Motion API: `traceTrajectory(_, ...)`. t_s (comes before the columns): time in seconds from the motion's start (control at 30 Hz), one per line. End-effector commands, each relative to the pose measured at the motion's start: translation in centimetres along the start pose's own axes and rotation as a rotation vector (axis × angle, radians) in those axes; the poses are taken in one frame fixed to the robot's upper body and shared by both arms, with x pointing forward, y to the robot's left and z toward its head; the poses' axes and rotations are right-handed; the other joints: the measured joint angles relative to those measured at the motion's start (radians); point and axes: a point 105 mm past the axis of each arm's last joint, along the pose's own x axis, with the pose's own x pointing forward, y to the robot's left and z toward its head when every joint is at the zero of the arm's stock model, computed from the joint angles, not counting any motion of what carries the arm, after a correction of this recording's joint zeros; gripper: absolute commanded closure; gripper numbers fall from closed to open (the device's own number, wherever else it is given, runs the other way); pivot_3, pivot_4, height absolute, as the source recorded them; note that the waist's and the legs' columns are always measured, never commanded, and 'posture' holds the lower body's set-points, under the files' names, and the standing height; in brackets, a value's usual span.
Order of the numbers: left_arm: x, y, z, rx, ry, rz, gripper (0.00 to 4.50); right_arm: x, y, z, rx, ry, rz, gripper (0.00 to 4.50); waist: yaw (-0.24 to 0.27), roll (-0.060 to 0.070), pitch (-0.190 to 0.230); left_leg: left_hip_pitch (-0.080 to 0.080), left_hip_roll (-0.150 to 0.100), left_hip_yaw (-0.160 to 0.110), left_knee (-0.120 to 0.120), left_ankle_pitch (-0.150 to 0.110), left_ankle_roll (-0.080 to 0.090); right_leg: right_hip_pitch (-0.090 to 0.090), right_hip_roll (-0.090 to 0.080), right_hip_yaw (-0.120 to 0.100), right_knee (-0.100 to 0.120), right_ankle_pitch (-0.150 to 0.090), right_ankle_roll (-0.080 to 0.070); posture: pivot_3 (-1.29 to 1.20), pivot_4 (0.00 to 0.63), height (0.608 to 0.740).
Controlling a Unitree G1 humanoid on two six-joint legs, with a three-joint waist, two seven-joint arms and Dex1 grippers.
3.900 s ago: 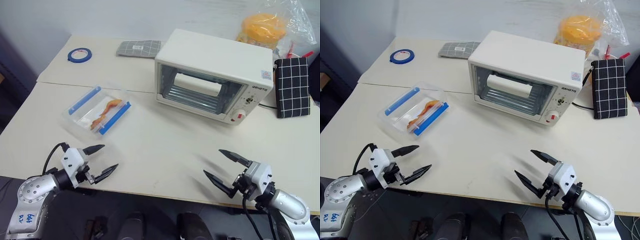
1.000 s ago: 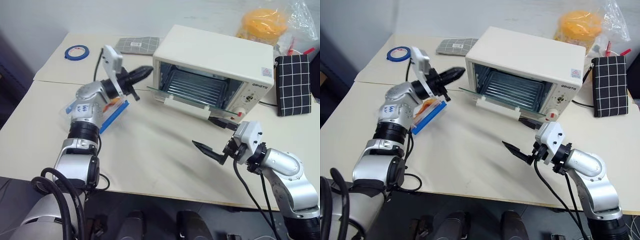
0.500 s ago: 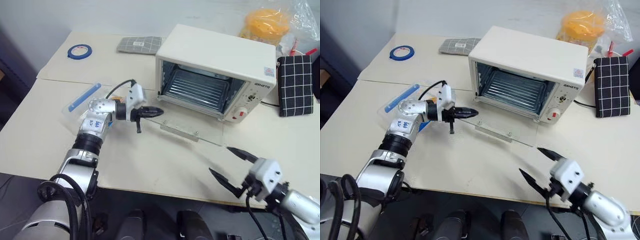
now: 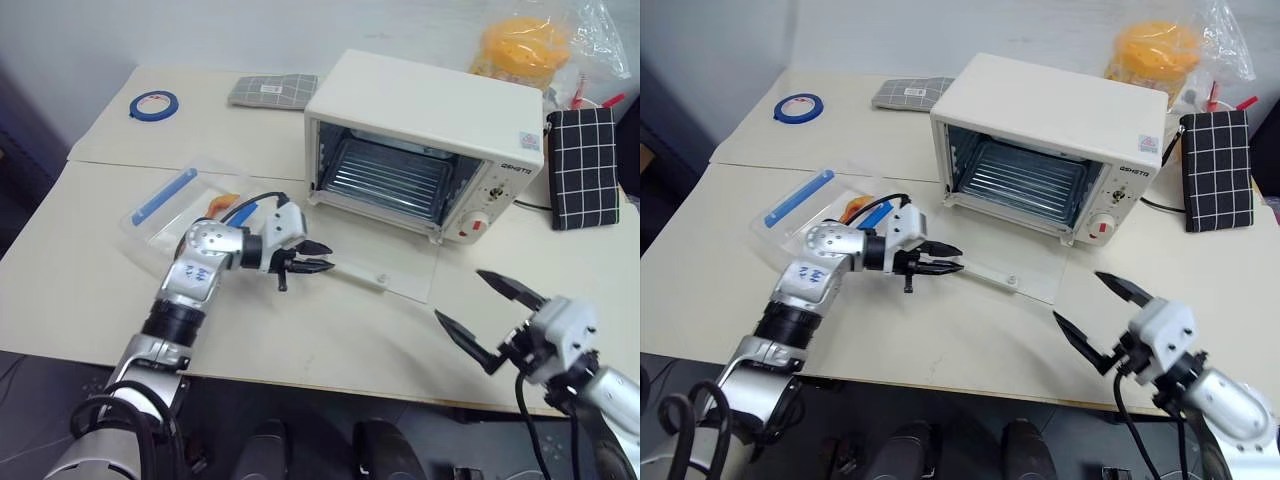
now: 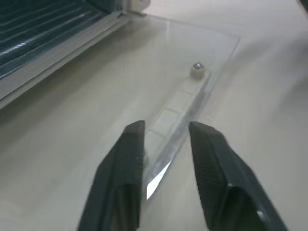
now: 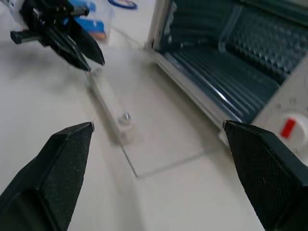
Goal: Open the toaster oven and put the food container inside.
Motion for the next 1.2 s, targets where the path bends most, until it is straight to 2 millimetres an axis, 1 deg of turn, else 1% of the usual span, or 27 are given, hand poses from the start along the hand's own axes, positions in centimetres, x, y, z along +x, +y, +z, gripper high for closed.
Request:
traceTrajectory(0.03,-5.1,0.4,2.7,-0.054,-0.138,0.137,1.73,2.0,0.8,1.3,0.032,-0.077,0.101,0.00,-0.005,0.000,0.000,0.000,0.000,0.000,0.000,0.000,0.000,0.000,0.000,0.000,0.000,0.000,0.000,0.00,0.150,0.740)
traceTrajectory(0.13,-9.7,-0.4,3.0,-0.164,-0.225,0.237,0.84,3.5,1.7,2.1,0.045,-0.122,0.204,0.00,-0.010,0.000,0.000,0.000,0.001,-0.001,0.000,0.000,0.000,0.000,-0.001,0.000,0.003,0.000,0.000,0.00,0.150,0.740)
traceTrajectory(0.17,-10.8,-0.7,3.1,-0.187,-0.243,0.265,0.55,3.8,1.9,2.2,0.045,-0.128,0.230,0.00,-0.010,0.000,0.000,0.000,0.001,-0.001,0.000,0.000,0.000,0.000,-0.001,-0.001,0.004,0.000,0.000,0.00,0.150,0.740)
traceTrajectory(0.2,-12.9,-1.1,2.3,-0.228,-0.241,0.340,0.27,4.2,2.2,2.5,0.031,-0.144,0.270,0.00,-0.010,0.000,0.000,0.000,0.001,-0.001,0.000,0.000,0.000,0.000,-0.001,-0.001,0.004,0.000,0.000,0.00,0.150,0.740)
traceTrajectory(0.23,-14.5,-1.4,1.6,-0.253,-0.221,0.415,0.02,4.5,2.4,2.6,0.022,-0.156,0.299,0.00,-0.013,0.000,0.000,-0.001,0.000,-0.002,0.000,0.000,0.000,0.000,-0.002,-0.001,0.003,0.000,0.000,0.00,0.150,0.740)
traceTrajectory(0.33,-19.9,-3.4,-1.1,-0.309,-0.156,0.675,0.02,5.3,2.7,3.0,0.000,-0.185,0.366,0.00,-0.023,0.000,0.000,0.000,-0.001,-0.002,-0.001,-0.001,0.001,0.002,-0.009,0.000,0.002,0.000,0.000,0.00,0.150,0.740)
traceTrajectory(0.43,-25.0,-6.2,-3.4,-0.319,-0.091,0.918,0.02,5.6,2.8,2.9,-0.017,-0.193,0.413,0.00,-0.023,0.000,0.000,0.000,-0.001,-0.003,-0.001,-0.001,0.001,0.003,-0.011,-0.001,-0.004,0.000,-0.001,0.00,0.150,0.740)
traceTrajectory(0.47,-26.3,-7.0,-4.1,-0.334,-0.063,0.975,0.02,5.6,2.8,2.9,-0.018,-0.194,0.422,0.00,-0.022,0.000,0.000,0.000,-0.001,-0.003,-0.001,-0.001,0.001,0.003,-0.012,-0.001,-0.005,0.000,-0.001,0.00,0.150,0.740)
traceTrajectory(0.6,-29.4,-9.3,-6.2,-0.393,-0.004,1.117,0.02,5.5,3.0,2.6,-0.028,-0.195,0.454,0.00,0.003,-0.001,-0.001,0.001,-0.003,-0.005,-0.001,-0.001,0.002,0.006,-0.014,-0.001,-0.006,-0.001,-0.001,0.00,0.150,0.740)
traceTrajectory(0.67,-29.6,-9.6,-6.3,-0.415,-0.006,1.132,0.02,5.4,2.8,2.7,-0.028,-0.197,0.453,0.00,0.006,-0.001,-0.001,0.002,-0.004,-0.006,-0.001,-0.003,0.004,0.009,-0.015,-0.001,-0.008,-0.001,-0.001,0.00,0.150,0.740)
traceTrajectory(0.73,-29.0,-8.9,-5.9,-0.412,-0.013,1.125,0.02,5.4,2.6,2.7,-0.034,-0.197,0.449,0.00,0.006,-0.002,-0.001,0.003,-0.004,-0.007,-0.001,-0.004,0.004,0.011,-0.015,-0.002,-0.010,-0.001,-0.002,0.00,0.150,0.740)
traceTrajectory(0.77,-28.5,-7.7,-6.1,-0.460,0.010,1.151,0.02,5.3,2.5,2.8,-0.041,-0.197,0.444,0.00,0.006,-0.002,-0.001,0.003,-0.003,-0.008,-0.001,-0.004,0.004,0.011,-0.015,-0.002,-0.010,-0.001,-0.002,0.00,0.150,0.740)
traceTrajectory(0.83,-27.2,-5.6,-5.4,-0.540,-0.014,1.159,0.02,5.2,2.3,3.0,-0.045,-0.196,0.439,0.00,0.012,-0.002,-0.001,0.003,-0.004,-0.009,-0.001,-0.004,0.003,0.011,-0.015,-0.003,-0.010,-0.001,-0.002,0.00,0.150,0.740)
traceTrajectory(0.87,-26.5,-4.5,-5.6,-0.649,-0.001,1.178,0.02,5.1,2.2,3.0,-0.049,-0.193,0.439,0.00,0.014,-0.002,-0.001,0.003,-0.004,-0.010,-0.001,-0.004,0.003,0.011,-0.015,-0.004,-0.010,0.000,-0.002,0.00,0.150,0.740)
traceTrajectory(0.93,-25.7,-3.4,-5.7,-0.769,0.046,1.196,0.02,5.0,2.2,2.9,-0.052,-0.188,0.440,0.00,0.009,-0.004,-0.002,0.003,-0.004,-0.011,-0.001,-0.004,0.003,0.011,-0.014,-0.004,-0.008,0.000,-0.002,0.00,0.150,0.740)
traceTrajectory(0.97,-24.6,-2.5,-5.2,-0.834,0.051,1.171,0.02,5.0,2.1,2.9,-0.055,-0.185,0.438,0.00,0.006,-0.004,-0.002,0.003,-0.004,-0.011,-0.001,-0.004,0.003,0.011,-0.014,-0.004,-0.007,0.000,-0.002,0.00,0.150,0.740)
traceTrajectory(1.03,-22.5,-0.4,-3.2,-0.895,-0.007,1.113,0.02,4.9,2.1,2.9,-0.061,-0.181,0.435,0.00,0.003,-0.004,-0.002,0.002,-0.005,-0.010,-0.001,-0.004,0.002,0.010,-0.011,-0.005,-0.003,0.000,-0.002,0.00,0.150,0.740)
traceTrajectory(1.07,-21.8,0.1,-2.6,-0.911,-0.021,1.092,0.02,4.9,2.1,2.9,-0.063,-0.180,0.435,0.00,0.004,-0.005,-0.003,0.002,-0.005,-0.009,0.000,-0.003,0.002,0.009,-0.008,-0.007,-0.002,0.000,-0.001,0.00,0.150,0.740)
traceTrajectory(1.1,-21.6,1.0,-2.4,-0.925,-0.026,1.110,0.02,4.8,2.2,3.0,-0.066,-0.180,0.434,0.00,0.000,-0.006,-0.003,0.001,-0.004,-0.009,0.001,-0.003,0.002,0.008,-0.007,-0.010,-0.001,0.000,-0.001,0.00,0.150,0.740)
traceTrajectory(1.17,-21.5,2.3,-2.5,-0.951,0.009,1.165,0.02,4.6,2.3,3.1,-0.069,-0.180,0.430,0.00,-0.012,-0.006,-0.004,0.003,-0.004,-0.004,-0.001,-0.004,0.001,0.006,-0.007,-0.008,-0.001,0.000,-0.001,0.00,0.150,0.740)
traceTrajectory(1.2,-21.6,2.7,-2.5,-0.960,0.022,1.190,0.02,4.6,2.4,3.1,-0.069,-0.179,0.429,0.00,-0.019,-0.006,-0.003,0.002,-0.004,-0.004,-0.001,-0.004,0.001,0.005,-0.007,-0.008,-0.001,0.000,-0.001,0.00,0.150,0.740)
